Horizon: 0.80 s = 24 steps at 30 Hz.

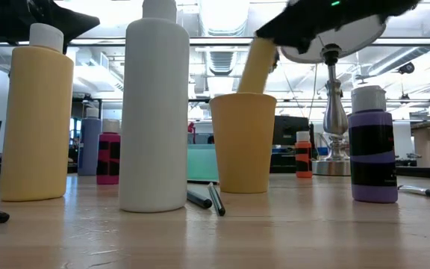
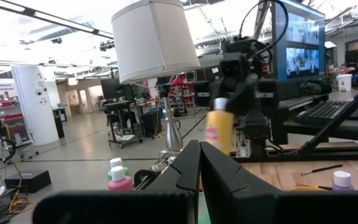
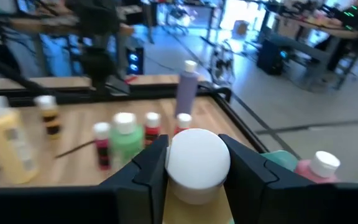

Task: Pick & Place Paint Supplies
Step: Put the yellow paint bottle into the green bin

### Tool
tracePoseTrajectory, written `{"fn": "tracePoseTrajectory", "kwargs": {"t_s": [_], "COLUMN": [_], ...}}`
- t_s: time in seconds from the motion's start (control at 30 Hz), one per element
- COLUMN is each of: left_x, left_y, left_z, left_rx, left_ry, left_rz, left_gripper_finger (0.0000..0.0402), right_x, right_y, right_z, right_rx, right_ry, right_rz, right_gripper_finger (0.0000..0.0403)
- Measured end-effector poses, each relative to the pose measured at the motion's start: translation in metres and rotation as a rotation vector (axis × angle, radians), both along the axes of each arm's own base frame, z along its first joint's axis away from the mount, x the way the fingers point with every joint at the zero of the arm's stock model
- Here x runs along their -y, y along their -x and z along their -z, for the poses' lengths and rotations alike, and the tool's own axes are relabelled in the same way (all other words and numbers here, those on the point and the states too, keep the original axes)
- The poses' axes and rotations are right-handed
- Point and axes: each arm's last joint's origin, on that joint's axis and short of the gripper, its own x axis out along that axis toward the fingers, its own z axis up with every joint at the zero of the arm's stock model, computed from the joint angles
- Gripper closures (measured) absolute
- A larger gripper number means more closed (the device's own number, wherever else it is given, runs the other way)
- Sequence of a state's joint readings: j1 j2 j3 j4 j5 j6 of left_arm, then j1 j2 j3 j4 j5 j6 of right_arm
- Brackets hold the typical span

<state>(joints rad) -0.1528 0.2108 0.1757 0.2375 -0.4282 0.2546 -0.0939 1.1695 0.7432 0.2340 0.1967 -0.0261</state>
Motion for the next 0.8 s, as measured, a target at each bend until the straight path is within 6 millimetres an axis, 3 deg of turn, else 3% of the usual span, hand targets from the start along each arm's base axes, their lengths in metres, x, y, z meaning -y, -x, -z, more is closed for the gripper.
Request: {"fn": "tracePoseTrajectory", "kwargs": {"t_s": [0.27,0.5,0.67,0.8], "left_x": [0.000,0.000,0.000,0.000], "left_y": [0.000,0.000,0.000,0.000], "left_z": [0.000,0.000,0.000,0.000], "left_rx": [-0.001,0.000,0.000,0.000], "left_ry": [0.000,0.000,0.000,0.000], "left_rz": [0.000,0.000,0.000,0.000], "left_gripper_finger": [0.0385,0.0385,0.0385,0.0385], "right_x": [0.054,0.096,0.110,0.113], "right_y": [-0.049,-0.075,-0.085,-0.087], "right_z": [0.003,0.031,0.052,0.058], "right_rx": [-0.032,-0.110,-0.168,-0.185], "right_ry": [-0.075,-0.186,-0.197,-0.195], "right_rz": [0.156,0.208,0.236,0.241], "right_gripper_finger": [0.0290,0.0285,0.0290,0.0290]}}
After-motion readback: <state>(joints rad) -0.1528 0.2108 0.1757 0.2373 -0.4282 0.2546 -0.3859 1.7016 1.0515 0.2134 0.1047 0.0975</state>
